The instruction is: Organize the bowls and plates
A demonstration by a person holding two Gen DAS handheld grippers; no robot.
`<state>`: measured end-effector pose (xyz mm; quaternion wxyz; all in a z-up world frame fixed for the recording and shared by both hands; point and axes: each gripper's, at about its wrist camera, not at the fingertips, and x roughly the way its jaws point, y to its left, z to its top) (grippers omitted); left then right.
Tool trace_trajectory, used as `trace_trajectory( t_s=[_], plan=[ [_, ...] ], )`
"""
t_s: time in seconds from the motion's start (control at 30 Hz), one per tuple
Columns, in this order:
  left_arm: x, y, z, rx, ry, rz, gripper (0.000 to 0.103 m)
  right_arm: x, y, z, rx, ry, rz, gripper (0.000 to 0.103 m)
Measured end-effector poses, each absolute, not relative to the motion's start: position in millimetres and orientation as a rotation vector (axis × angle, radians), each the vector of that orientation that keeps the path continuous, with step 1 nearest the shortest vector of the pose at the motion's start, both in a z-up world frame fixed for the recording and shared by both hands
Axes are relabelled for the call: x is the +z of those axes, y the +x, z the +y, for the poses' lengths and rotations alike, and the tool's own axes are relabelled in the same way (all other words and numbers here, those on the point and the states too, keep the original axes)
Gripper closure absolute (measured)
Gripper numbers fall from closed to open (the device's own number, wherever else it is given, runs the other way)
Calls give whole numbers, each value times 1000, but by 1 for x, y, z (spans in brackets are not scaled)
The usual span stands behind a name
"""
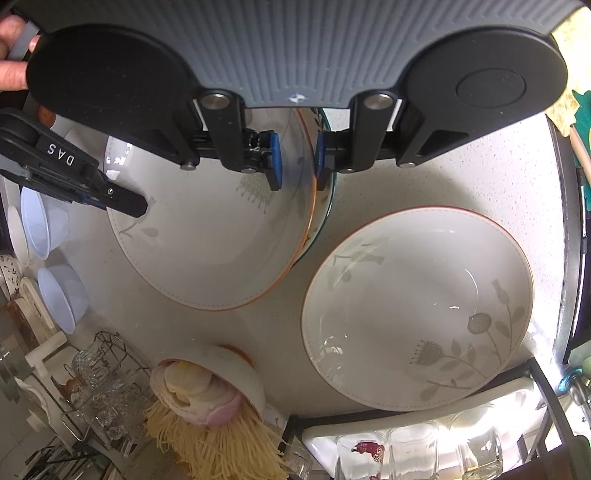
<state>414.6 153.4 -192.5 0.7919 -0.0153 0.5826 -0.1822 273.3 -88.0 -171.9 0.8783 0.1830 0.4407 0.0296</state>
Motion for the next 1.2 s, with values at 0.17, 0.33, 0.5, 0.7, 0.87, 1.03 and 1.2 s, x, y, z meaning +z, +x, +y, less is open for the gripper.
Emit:
trace_trajectory(
  t_s=[0.17, 0.33, 0.5, 0.7, 0.87, 1.03, 1.2],
  plan=[
    [-192, 419, 156, -401, -54, 1278, 81, -175, 274, -90, 70, 408, 913, 83],
    [-191, 424, 161, -411, -100, 1321, 74, -179, 276, -93, 81, 445, 923, 84],
    [-190, 421, 166, -421, -136, 1352, 66, -180, 275, -93, 86, 452, 923, 85],
    [-181, 416, 181, -409, -190, 1322, 66, -180, 276, -93, 91, 436, 926, 85],
    [-182, 413, 186, -389, -187, 1306, 66, -179, 278, -92, 96, 421, 937, 85],
    [-178, 406, 186, -381, -196, 1264, 66, -170, 277, -86, 70, 342, 920, 84],
    [-169, 404, 191, -327, -204, 1205, 66, -165, 277, -83, 47, 301, 929, 74]
  ],
)
